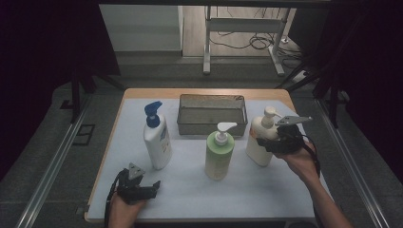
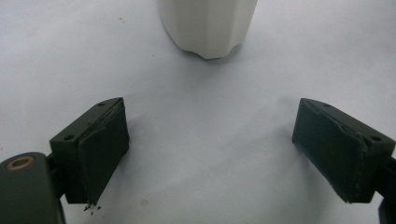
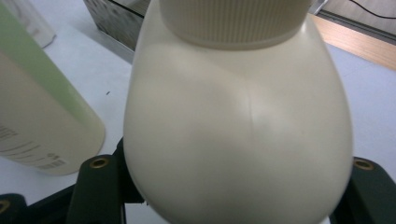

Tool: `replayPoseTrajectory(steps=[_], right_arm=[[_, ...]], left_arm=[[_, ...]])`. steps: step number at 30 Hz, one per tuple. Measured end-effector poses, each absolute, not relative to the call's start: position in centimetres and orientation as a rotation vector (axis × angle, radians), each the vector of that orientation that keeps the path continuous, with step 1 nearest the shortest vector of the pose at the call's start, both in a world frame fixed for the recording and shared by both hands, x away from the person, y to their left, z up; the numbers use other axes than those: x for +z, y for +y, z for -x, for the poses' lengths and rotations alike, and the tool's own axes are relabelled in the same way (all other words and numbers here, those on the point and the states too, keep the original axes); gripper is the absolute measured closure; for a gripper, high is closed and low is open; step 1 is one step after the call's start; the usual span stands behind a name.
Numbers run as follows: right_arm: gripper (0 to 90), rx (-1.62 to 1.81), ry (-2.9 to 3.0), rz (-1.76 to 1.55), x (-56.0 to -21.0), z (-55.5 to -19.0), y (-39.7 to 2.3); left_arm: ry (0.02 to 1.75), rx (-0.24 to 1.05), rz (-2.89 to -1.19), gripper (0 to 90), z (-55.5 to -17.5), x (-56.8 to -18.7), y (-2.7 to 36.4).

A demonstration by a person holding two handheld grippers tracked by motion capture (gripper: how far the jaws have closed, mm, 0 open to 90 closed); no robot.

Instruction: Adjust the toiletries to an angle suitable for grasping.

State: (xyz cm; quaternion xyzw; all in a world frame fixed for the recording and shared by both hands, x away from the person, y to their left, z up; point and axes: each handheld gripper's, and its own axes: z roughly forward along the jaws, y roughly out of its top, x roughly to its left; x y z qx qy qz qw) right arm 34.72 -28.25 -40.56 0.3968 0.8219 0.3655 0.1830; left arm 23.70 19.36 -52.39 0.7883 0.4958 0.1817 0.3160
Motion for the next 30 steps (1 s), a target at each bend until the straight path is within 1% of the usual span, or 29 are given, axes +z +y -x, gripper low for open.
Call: replayPoseTrajectory(steps=[15, 30], right_arm=[[36.5, 1.057, 2.33, -1.111, -37.4, -33.5, -28.4], [36.6, 1.092, 2.327, -1.087, -34.0, -33.8, -27.7]], left_arm=[[1.308, 0.479, -2.071, 10.6, -23.7, -52.4, 19.3], [1.304, 0.479, -2.073, 10.6, -23.7, -52.4, 19.4]])
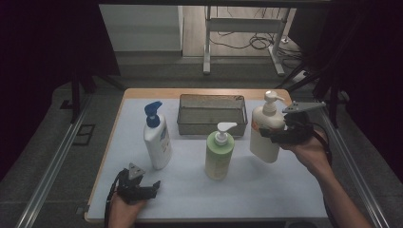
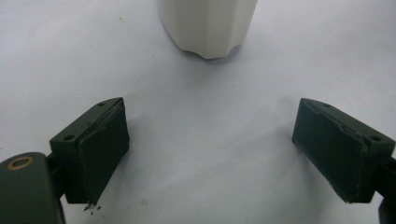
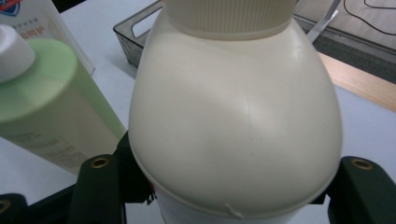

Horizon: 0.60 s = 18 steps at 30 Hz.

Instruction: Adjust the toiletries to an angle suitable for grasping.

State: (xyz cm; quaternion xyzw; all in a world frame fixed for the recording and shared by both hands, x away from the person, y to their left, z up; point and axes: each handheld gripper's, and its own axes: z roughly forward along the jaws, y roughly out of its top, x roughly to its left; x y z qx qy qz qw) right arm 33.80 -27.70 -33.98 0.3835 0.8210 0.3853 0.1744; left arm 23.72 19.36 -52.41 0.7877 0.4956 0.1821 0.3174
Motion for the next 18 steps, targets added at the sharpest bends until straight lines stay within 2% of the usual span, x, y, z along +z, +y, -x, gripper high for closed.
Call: replayPoseTrajectory(steps=[18], right_arm=[[36.8, 1.123, 2.304, -1.077, -31.5, -36.0, -25.7]], left_arm=[[1.304, 0.479, -2.073, 10.6, -23.7, -52.4, 19.4]])
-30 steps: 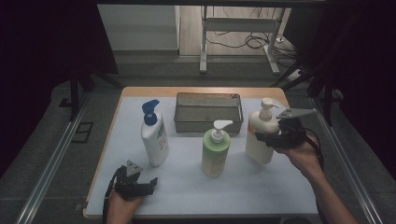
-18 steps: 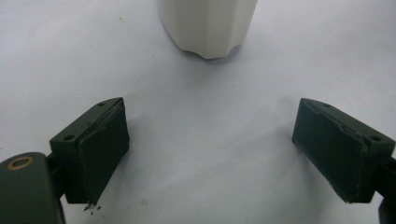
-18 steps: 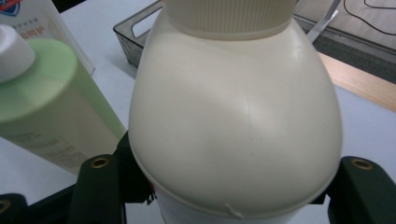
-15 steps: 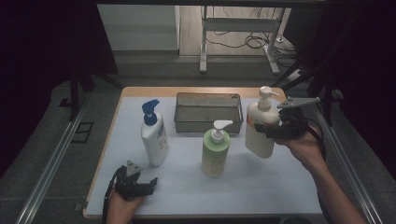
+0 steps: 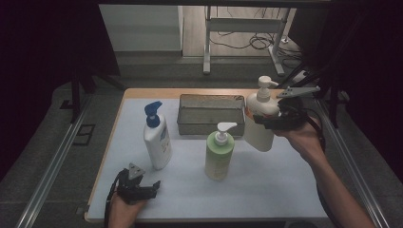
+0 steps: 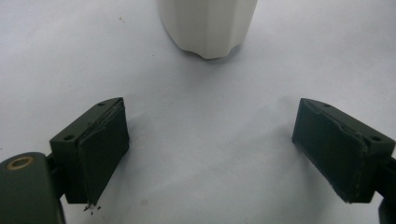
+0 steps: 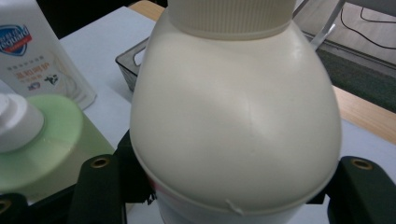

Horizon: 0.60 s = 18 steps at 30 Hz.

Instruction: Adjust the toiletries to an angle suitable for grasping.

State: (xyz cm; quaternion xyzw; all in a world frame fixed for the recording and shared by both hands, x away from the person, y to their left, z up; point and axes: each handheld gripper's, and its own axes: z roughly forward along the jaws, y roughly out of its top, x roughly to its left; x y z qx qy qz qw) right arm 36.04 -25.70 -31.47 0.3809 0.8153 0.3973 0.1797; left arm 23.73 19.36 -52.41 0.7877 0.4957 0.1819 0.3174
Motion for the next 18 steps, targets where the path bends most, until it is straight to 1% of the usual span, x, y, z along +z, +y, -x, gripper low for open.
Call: replayPoseTrajectory(steps=[18], right_arm=[[36.9, 1.14, 2.271, -1.07, -29.9, -38.9, -22.7]], left_arm=[[1.304, 0.477, -2.073, 10.6, -23.7, -52.4, 19.4]])
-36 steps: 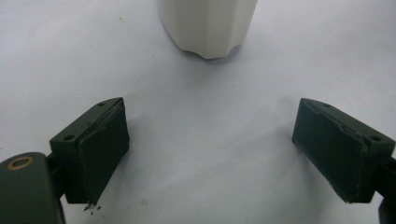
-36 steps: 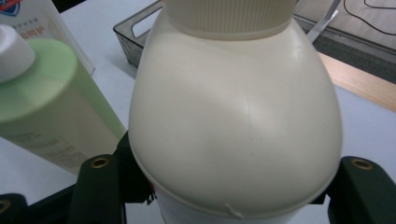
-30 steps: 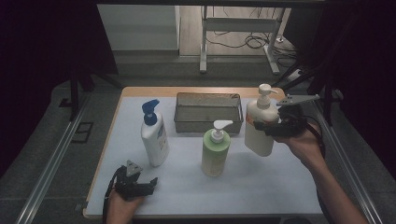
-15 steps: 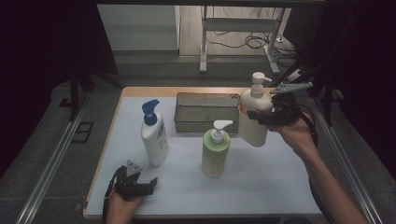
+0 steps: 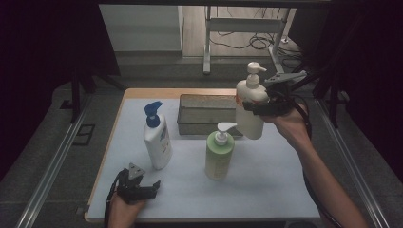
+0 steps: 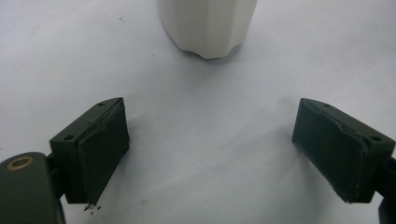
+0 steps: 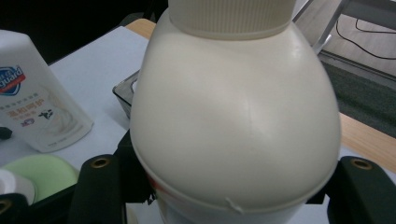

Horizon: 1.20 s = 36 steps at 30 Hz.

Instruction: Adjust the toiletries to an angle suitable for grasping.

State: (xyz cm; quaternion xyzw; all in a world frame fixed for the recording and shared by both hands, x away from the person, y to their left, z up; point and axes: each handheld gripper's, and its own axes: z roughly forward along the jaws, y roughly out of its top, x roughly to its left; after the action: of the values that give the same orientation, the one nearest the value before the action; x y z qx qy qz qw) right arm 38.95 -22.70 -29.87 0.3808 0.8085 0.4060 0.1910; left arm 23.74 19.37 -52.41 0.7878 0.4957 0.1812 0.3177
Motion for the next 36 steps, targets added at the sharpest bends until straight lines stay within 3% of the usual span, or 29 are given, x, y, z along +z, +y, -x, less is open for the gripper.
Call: replayPoseTrajectory(steps=[36], right_arm=[[37.1, 1.18, 2.225, -1.053, -30.5, -45.6, -15.8]], left_arm=[[1.304, 0.478, -2.072, 10.6, -23.7, -52.4, 19.4]])
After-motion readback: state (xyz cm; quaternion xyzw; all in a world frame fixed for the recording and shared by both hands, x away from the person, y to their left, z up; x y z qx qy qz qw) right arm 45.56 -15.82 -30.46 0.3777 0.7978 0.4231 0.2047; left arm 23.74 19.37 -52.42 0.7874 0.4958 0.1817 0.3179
